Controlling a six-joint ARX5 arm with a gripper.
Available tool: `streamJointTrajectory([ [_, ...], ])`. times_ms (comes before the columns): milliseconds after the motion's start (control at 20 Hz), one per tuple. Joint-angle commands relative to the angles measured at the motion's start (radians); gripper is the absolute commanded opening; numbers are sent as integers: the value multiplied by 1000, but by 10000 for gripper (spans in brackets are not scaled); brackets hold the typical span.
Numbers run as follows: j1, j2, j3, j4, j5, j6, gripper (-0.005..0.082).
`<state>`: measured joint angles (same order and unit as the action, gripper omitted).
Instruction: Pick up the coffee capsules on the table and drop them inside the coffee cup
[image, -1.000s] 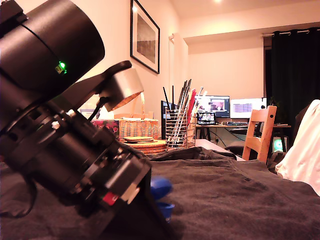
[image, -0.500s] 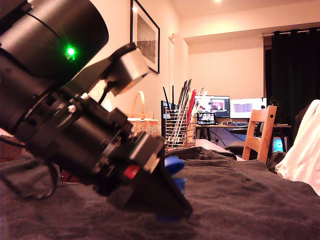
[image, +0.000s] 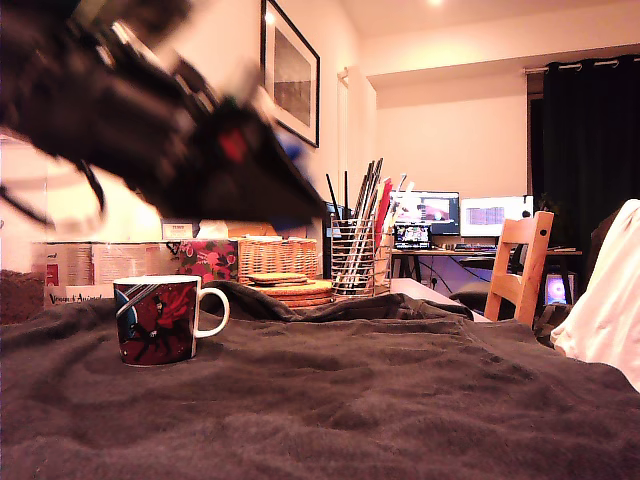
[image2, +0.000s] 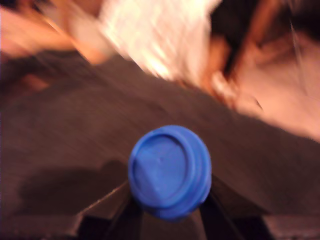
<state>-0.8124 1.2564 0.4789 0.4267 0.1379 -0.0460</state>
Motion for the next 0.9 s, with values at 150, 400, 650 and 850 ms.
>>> streamJointTrajectory([
  [150,106,-83,4,-47,-31,2,246],
  [400,259,-113,4,-86,-42,2,246],
  [650,422,-113,4,-89,-42,13,246],
  [850,510,-112,4,-82,-40,13,246],
])
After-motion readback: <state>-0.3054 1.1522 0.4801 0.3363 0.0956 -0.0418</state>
